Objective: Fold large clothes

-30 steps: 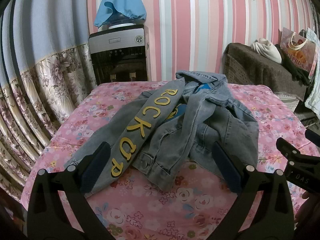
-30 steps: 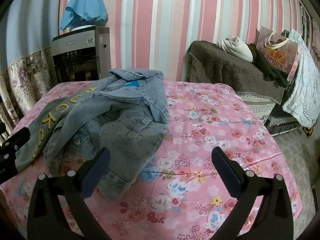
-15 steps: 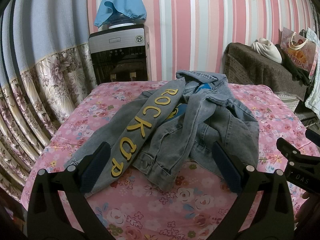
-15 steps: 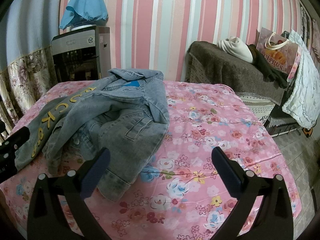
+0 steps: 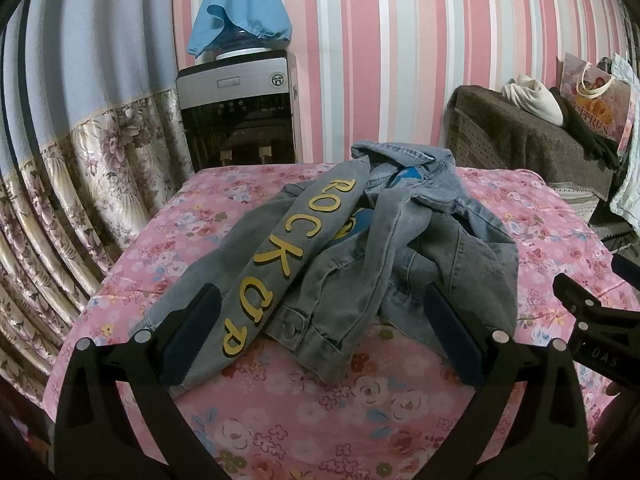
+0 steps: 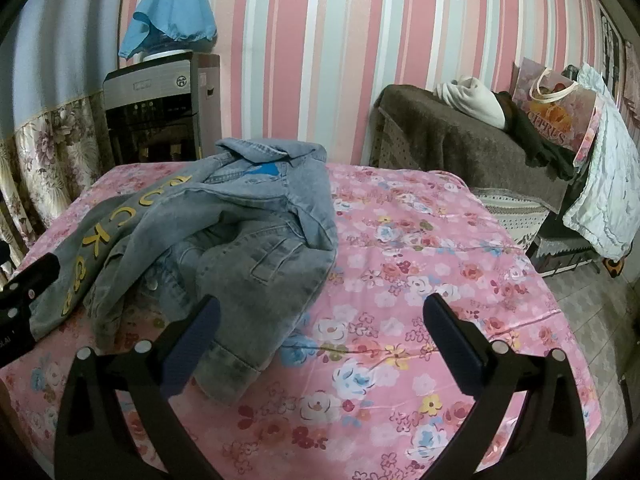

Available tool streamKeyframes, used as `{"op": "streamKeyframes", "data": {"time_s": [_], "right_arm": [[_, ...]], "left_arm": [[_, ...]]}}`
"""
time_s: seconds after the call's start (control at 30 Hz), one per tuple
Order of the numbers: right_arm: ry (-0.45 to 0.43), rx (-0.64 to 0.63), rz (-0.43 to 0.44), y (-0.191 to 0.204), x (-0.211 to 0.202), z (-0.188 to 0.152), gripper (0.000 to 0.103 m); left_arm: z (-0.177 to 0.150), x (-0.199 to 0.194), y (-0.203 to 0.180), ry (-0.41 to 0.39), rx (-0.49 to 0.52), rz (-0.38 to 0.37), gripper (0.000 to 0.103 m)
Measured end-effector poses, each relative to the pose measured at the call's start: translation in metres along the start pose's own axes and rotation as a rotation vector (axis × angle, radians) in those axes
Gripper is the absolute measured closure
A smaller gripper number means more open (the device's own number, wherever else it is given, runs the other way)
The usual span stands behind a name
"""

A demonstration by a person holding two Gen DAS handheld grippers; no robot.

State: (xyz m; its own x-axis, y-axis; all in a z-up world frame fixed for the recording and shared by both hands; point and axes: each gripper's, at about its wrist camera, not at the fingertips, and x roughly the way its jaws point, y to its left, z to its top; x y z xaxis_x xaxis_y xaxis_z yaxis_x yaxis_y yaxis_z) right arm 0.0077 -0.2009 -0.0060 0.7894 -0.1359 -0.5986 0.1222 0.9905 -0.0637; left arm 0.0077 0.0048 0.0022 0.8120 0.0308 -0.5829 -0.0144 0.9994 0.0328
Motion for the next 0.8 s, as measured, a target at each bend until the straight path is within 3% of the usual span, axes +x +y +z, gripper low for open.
{"op": "streamKeyframes", "data": {"time_s": [0.57,0.73,0.8], "right_arm": [[-0.024,-0.016,-0.015,0.000,0.006,0.003,0.002],[-0.046,-0.152,-0.022,0.011,0.018,0.000,0.002],[-0.029,-0.170,-0.028,0.012,0.024,0.000,0.002]], "left_arm": [[0.004,0.012,0.006,0.005,0.028,0.022,0.003],[0.002,0.026,0.014,0.022,0.043,0.004,0.003],[0.001,0.033,0.016,0.020,0.063,0.028,0.003]]}}
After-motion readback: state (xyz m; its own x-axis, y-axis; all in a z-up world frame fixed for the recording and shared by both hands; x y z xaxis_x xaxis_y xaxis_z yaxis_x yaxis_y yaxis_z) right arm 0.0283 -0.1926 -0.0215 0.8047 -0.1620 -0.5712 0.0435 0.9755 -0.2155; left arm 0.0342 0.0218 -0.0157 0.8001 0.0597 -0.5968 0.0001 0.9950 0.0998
